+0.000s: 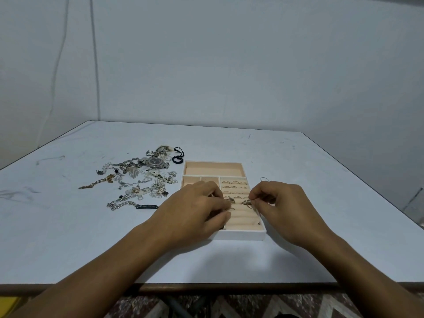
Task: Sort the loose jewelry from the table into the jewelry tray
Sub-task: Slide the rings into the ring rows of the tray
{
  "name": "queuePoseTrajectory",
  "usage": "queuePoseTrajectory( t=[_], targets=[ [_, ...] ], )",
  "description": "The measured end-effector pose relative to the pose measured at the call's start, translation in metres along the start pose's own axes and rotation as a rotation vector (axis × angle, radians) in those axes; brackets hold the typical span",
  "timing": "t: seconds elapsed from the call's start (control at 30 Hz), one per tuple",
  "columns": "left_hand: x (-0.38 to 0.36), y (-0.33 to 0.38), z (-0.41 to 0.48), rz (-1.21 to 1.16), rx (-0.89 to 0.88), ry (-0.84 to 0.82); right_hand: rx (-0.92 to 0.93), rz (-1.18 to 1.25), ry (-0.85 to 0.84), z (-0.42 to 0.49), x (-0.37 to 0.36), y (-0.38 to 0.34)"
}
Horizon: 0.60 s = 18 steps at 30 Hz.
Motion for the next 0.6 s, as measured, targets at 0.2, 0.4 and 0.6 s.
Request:
queuePoseTrajectory(
  t=[0.2,0.4,0.6],
  targets=[
    [0.003,-0.005,0.001,-0.045,0.009,0.063,0.031,-0.031,-0.035,-0.002,-0.004,0.002],
    [0.006,-0.007,0.007,-0.068,0.042,0.06,0.065,-0.063,-0.049,-0.003,-0.007,0.005],
    [0.006,-0.007,0.011,-0.089,0.044,0.073,0.124,-0.127,-0.053,-0.008,-0.008,0.004]
  ],
)
Point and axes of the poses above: each hand's wrist, its own z-axis towards the middle knuckle, its own x-axis out of the back of the hand, y = z × x, the point moved 3 cm from there along z, towards the middle knuckle, and after that the axes turned 9 degrees about x, right-handed, at the moved point
